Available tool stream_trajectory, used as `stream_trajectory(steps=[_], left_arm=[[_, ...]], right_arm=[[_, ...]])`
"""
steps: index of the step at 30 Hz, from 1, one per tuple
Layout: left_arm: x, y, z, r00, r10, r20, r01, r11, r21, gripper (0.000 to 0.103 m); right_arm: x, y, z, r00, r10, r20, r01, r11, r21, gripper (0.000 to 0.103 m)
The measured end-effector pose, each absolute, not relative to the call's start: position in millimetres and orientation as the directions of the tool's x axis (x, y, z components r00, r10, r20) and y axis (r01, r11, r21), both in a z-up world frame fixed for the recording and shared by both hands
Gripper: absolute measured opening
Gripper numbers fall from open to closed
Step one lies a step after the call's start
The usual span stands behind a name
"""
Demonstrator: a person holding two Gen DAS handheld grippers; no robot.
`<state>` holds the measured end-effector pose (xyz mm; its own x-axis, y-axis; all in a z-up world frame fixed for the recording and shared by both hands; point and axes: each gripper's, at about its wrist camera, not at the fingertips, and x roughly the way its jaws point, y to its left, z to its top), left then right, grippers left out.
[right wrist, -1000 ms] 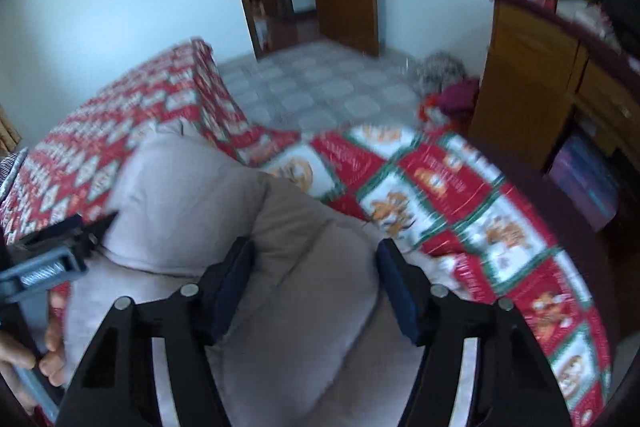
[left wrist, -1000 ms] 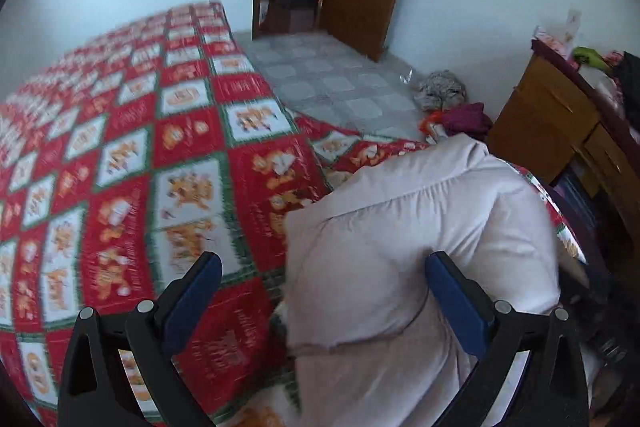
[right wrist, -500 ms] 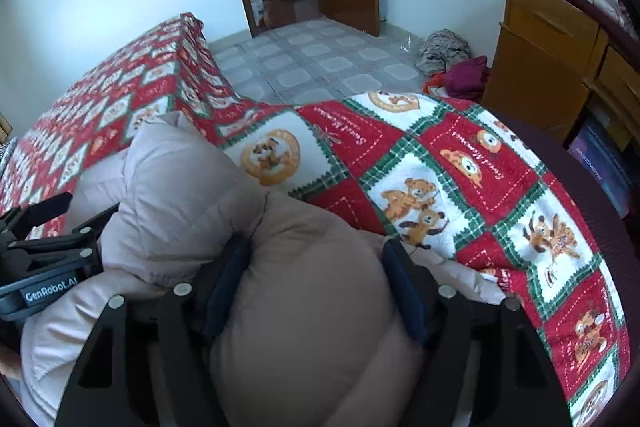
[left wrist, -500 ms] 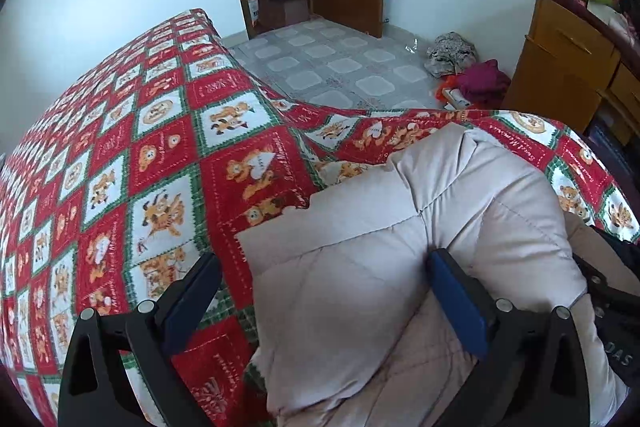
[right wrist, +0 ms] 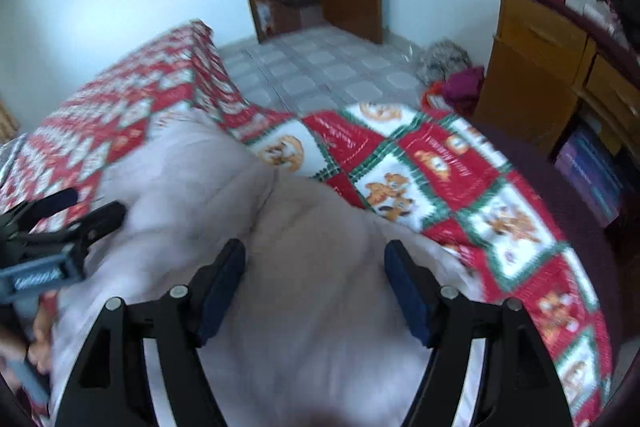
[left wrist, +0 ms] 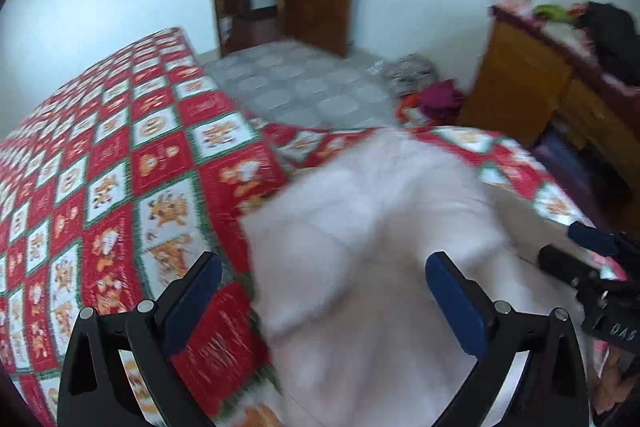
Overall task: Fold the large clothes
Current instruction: 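Lower the bundled jacket onto the quilt and open both grippers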
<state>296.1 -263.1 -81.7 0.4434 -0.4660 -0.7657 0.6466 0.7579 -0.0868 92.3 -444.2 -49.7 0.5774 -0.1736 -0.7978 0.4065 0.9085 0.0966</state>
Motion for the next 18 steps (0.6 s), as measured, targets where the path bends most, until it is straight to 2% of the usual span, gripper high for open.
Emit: stream_trajectory(steps=[3,5,7,9,11,15,18], left_arm=[[264.4,-268.6,-78.9,0.385,-0.532,-0.754,0.708,0.695,-0.128,0.102],[240.7,-282.1,-84.6,0.391,-0.525,-0.756,0.756,0.651,-0.062,0.102],[228.4,-290.6,-90.9,0.435,-0.498,-0.750,0.767,0.641,0.019,0.102],[226.8,-292.5,-96.2,0.442,-0.489,-0.752,0.768,0.639,0.036,0.102],[227.3,-291.5,-101.2,0.443,-0.485,-0.754,0.767,0.641,0.037,0.102],[217.5,-289.2,-103.6,0.494,-0.447,-0.746,0.754,0.648,0.111,0.102],[203.4,-274.3,-93.7,0.523,-0.438,-0.731,0.732,0.671,0.122,0.102]], right_arm=[[63.6,-432.1,-52.9,0.571,-0.203,-0.795,0.418,0.906,0.069,0.075],[45.3,-430.8,-64.9,0.580,-0.184,-0.794,0.441,0.890,0.117,0.075],[31.5,-435.2,-79.1,0.597,-0.169,-0.784,0.486,0.854,0.186,0.081],[20.0,-445.7,-101.5,0.625,-0.095,-0.775,0.530,0.780,0.331,0.090],[11.7,-454.1,-114.4,0.671,-0.056,-0.739,0.531,0.732,0.427,0.091],[15.2,-434.9,-110.6,0.634,-0.177,-0.753,0.565,0.771,0.295,0.092],[10.5,-431.9,-102.6,0.617,-0.186,-0.764,0.569,0.777,0.270,0.092]])
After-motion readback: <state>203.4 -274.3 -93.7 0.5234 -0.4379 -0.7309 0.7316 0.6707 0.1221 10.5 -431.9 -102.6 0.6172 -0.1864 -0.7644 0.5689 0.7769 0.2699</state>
